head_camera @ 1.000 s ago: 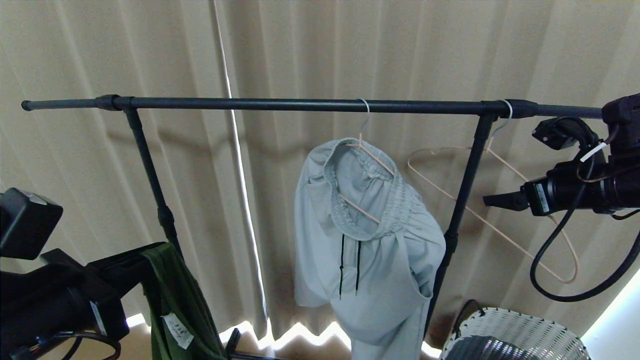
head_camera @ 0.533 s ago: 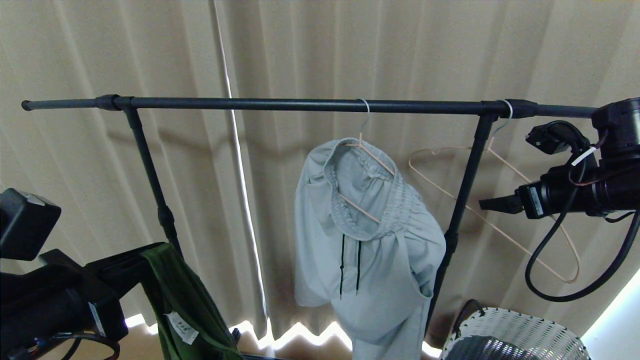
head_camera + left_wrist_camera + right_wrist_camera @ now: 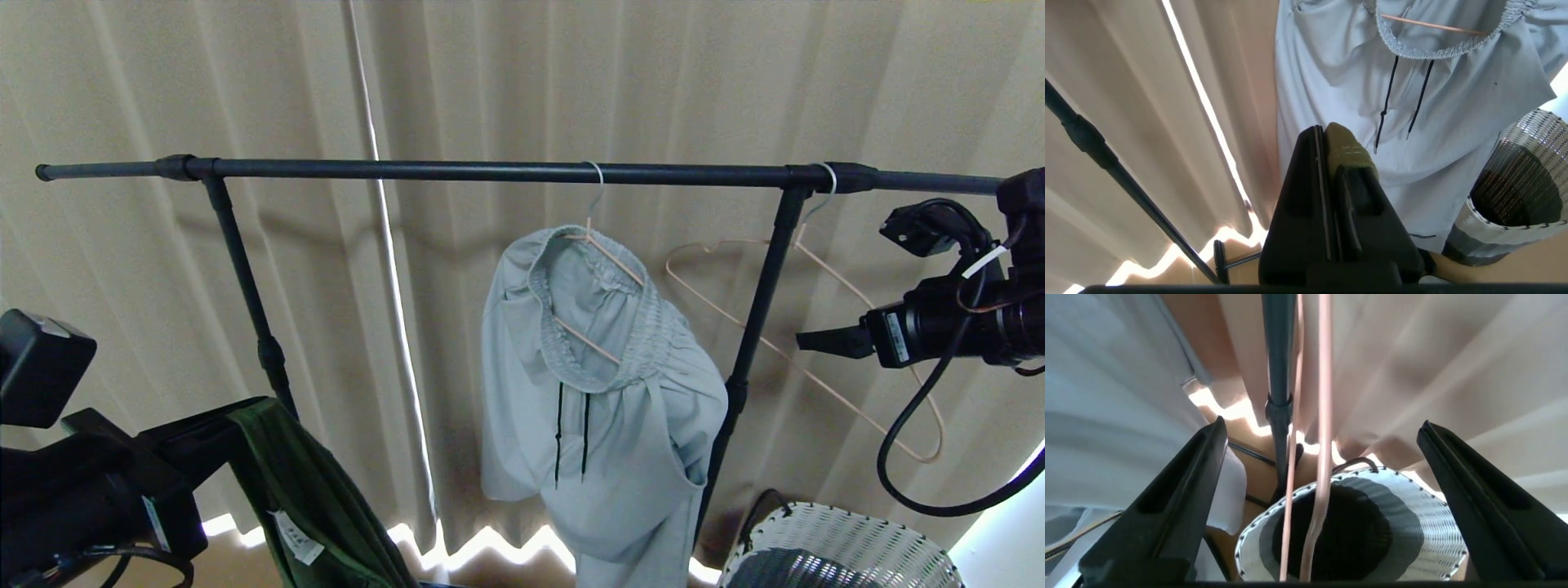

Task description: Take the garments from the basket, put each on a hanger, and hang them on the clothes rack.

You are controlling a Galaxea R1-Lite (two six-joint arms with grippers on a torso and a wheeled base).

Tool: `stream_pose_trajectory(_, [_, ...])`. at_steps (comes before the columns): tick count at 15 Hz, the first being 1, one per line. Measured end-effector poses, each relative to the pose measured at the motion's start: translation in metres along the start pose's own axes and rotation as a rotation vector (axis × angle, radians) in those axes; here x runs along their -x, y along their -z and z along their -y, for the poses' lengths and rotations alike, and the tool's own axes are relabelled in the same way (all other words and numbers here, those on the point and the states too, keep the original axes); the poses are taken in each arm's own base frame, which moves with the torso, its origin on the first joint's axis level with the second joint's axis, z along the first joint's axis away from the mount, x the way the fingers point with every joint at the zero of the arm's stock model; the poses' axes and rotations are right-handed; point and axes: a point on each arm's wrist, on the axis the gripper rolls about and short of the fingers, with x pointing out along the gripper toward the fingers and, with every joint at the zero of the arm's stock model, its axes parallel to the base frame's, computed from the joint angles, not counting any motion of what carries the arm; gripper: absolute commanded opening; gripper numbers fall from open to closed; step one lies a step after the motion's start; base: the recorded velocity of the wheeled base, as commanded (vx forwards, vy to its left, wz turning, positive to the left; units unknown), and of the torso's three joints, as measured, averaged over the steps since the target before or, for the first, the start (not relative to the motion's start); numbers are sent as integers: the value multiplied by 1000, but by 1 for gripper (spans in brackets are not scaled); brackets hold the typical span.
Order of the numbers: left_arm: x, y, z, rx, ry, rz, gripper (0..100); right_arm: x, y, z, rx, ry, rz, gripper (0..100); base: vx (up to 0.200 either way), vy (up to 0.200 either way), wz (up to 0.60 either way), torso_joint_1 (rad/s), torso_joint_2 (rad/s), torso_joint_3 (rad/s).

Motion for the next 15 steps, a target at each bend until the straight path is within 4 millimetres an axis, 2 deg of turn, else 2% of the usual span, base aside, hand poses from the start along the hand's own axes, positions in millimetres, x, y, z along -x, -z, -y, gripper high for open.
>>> stream_pose_trajectory(1, [1,0,0,0,0,4,0,1,0,-1,2,0,3,0,0,0,0,0,0,0])
stream_pose_trajectory(15, [5,-2,0,0,-3,19,0,19,-1,-2,-56,16,56,0,0,0,0,0,0,0])
